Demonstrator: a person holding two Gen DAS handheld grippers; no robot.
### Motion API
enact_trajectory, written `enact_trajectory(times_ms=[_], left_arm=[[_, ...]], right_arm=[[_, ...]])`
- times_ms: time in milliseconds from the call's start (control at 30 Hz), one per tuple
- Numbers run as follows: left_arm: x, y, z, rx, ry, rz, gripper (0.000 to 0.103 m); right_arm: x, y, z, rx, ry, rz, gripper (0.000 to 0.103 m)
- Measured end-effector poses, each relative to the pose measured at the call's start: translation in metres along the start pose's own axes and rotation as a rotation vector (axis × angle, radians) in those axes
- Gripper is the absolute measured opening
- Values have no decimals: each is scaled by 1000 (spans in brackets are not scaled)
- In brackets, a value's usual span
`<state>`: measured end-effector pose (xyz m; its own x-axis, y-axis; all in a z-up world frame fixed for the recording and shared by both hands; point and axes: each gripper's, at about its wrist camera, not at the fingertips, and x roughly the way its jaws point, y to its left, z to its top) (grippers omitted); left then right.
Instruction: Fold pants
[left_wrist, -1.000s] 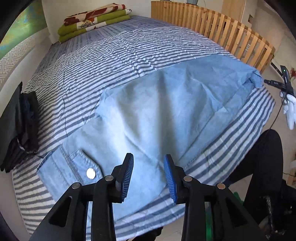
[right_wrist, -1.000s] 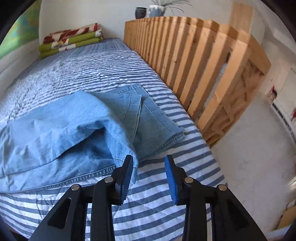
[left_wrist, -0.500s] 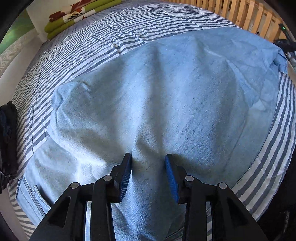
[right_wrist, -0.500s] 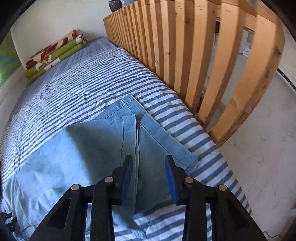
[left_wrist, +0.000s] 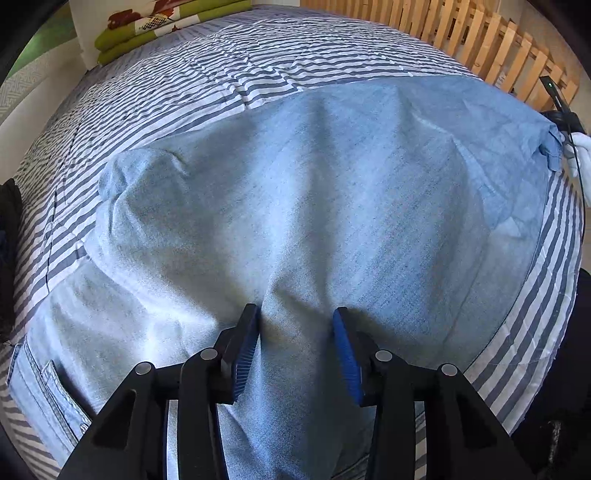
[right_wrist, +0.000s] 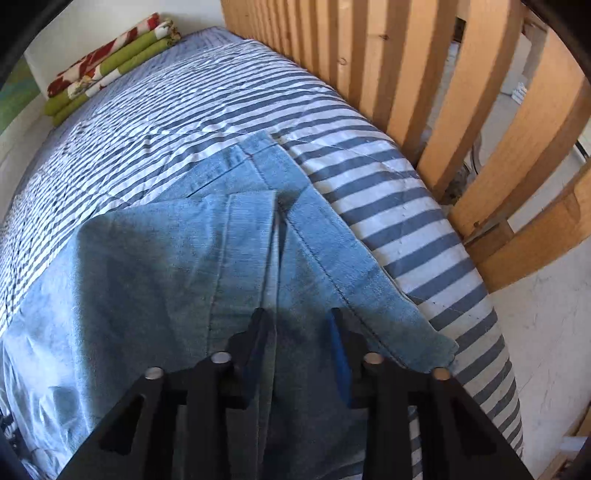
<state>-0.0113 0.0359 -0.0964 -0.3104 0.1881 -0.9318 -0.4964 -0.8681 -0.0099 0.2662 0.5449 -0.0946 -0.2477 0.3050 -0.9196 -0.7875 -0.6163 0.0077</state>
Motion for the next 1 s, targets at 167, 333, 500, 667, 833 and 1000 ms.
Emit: enact_trajectory(times_ms=[167, 333, 500, 667, 833, 1000], left_arm=[[2, 1, 3, 8, 6, 8, 44], [2, 0, 3, -1, 11, 5, 45], [2, -1, 3, -7, 8, 3, 47], [4, 1, 5, -3, 14, -5, 48], [5, 2, 6, -10, 10, -5, 50], [6, 4, 7, -11, 11, -7, 50]], right_arm=[[-20, 8, 22, -57, -78, -69, 1], [-59, 4, 47, -129, -256, -154, 0], [-24, -16, 80, -6, -60, 47, 29], [20, 2, 77, -29, 52, 22, 34], [20, 6, 71, -44, 48, 35, 2], [-25, 12, 88, -108, -126, -38, 0]])
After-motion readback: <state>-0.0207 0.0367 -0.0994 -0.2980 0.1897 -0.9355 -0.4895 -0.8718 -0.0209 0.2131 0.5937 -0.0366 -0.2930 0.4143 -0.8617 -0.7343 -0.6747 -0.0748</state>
